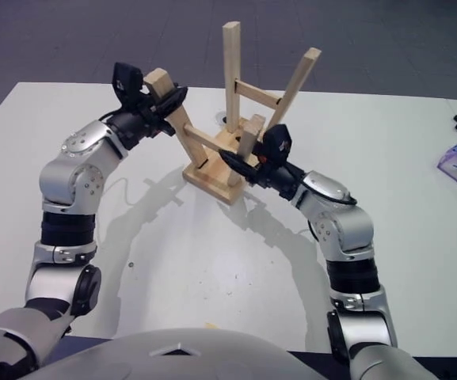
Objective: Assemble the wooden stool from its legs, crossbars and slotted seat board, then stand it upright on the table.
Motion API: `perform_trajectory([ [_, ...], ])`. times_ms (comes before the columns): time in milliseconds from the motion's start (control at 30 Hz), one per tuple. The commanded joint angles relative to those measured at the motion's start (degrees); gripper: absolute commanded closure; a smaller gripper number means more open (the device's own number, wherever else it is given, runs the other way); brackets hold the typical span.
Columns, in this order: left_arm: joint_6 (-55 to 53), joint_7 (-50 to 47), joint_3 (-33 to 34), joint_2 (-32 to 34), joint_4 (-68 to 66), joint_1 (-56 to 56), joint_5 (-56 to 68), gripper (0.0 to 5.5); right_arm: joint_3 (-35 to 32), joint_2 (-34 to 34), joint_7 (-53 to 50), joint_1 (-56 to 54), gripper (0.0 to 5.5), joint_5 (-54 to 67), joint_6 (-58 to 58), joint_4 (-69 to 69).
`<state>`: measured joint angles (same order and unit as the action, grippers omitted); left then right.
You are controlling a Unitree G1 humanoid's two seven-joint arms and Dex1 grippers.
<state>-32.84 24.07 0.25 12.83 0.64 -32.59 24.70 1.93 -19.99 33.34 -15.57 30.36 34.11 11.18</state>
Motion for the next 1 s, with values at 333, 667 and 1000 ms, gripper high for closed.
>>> perform_trajectory([
  [333, -5.44, -0.54, -1.25, 0.00, -0.41, 2.09, -0.32, 4.44, -8.75, -0.47, 5.19, -3.05, 0.40, 14.95, 7.59, 3.60],
  [667, -11.39, -3.59, 5.67, -1.90, 6.67, -1.89, 7.16, 3.20, -15.20, -1.67, 1.81, -7.38, 0.10, 24.39, 10.83, 3.08],
  [1000, -8.86, -8.50, 13.05, 3.06, 8.25, -19.38, 8.73, 1.59, -15.75, -1.30, -0.37, -7.89, 0.10, 23.45, 8.97, 2.55],
])
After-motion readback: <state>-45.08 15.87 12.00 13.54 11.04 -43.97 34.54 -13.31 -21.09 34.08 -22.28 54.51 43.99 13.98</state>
